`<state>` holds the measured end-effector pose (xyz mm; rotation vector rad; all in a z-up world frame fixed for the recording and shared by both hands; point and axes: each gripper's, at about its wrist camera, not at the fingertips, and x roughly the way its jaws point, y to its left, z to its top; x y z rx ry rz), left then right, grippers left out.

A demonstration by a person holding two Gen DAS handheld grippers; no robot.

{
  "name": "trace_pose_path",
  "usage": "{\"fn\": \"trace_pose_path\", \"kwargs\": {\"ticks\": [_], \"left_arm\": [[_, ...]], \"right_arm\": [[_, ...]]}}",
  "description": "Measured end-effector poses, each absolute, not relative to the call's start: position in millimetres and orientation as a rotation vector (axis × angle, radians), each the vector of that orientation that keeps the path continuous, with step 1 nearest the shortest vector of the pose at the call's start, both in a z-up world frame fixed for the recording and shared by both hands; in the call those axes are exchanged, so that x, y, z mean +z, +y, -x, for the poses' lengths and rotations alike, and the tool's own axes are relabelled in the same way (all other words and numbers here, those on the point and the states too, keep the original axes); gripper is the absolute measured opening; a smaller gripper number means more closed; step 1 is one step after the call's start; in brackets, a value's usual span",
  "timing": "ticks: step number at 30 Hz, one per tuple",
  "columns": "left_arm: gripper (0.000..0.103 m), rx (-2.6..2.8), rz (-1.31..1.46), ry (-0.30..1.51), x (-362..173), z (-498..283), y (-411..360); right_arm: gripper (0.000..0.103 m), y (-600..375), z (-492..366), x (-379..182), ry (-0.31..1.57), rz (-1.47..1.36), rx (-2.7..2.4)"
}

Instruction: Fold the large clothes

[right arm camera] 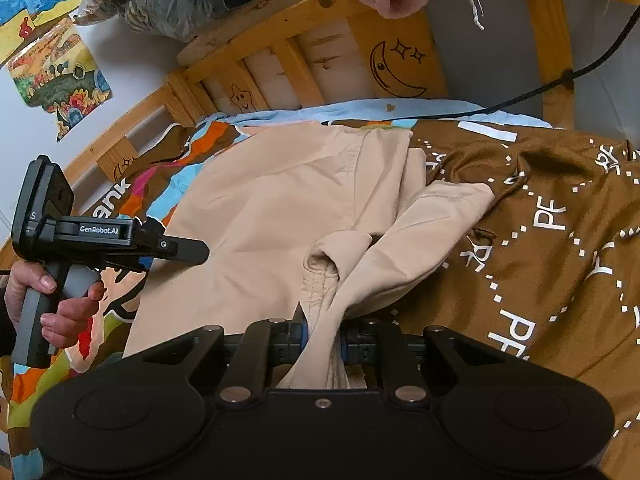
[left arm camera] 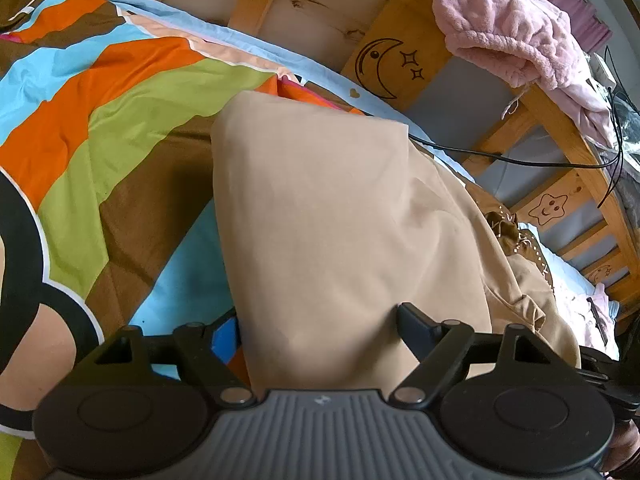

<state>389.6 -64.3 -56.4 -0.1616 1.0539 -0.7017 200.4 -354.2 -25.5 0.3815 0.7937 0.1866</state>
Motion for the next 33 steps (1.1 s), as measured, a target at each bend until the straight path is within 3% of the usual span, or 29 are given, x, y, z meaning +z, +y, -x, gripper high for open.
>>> {"fn": "trace_pose_path", "kwargs": {"ticks": [33], "left_arm": [[0.082,-0.700,0.209,1.047,-54.3,-391.9,-62.6]], "right_arm": [[0.014,-346.9,-205.7,-15.9,0.795,-0.361,0.179]]}}
